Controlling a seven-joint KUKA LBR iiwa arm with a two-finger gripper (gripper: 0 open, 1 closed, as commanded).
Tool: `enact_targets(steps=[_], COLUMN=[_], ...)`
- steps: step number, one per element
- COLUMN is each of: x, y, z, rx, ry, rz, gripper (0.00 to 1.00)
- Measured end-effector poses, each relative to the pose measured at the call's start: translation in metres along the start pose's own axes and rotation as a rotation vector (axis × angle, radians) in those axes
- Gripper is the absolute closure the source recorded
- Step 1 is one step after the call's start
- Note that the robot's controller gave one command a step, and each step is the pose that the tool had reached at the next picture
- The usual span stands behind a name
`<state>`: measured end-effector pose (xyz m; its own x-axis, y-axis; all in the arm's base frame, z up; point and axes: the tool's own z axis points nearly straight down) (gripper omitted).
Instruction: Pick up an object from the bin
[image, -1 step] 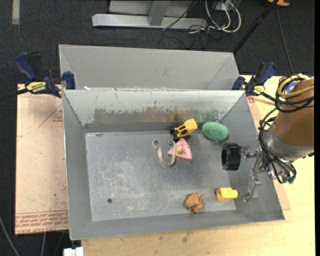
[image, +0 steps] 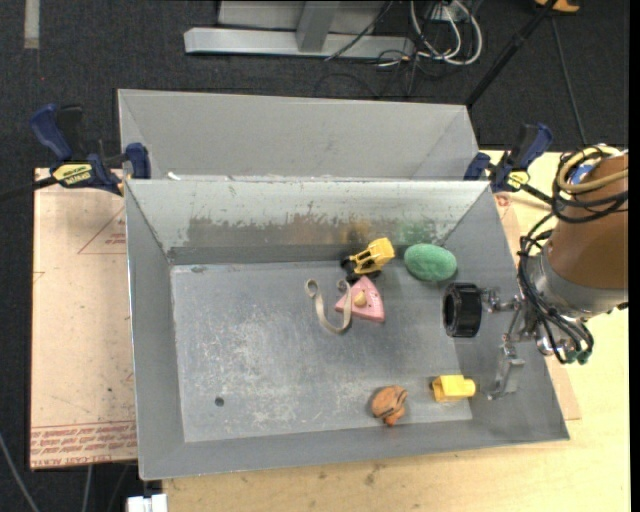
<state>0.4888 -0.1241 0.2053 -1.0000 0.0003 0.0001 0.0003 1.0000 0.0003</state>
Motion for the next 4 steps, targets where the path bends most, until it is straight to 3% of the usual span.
enact_targets(steps=[1, 2, 3, 4], x=[-0.008, 0.001, -0.006, -0.006], y=[0.002, -0.005, 0.014, 0.014], z=[0.044, 0.076, 0.13, 0.13], rx=[0.002, -0.002, -0.001, -0.001], ry=[-0.007, 0.001, 0.001, 0.001], rz=[-0.058, 0.034, 0.003, 0.002], gripper=[0.0, 0.0, 1.0, 1.0])
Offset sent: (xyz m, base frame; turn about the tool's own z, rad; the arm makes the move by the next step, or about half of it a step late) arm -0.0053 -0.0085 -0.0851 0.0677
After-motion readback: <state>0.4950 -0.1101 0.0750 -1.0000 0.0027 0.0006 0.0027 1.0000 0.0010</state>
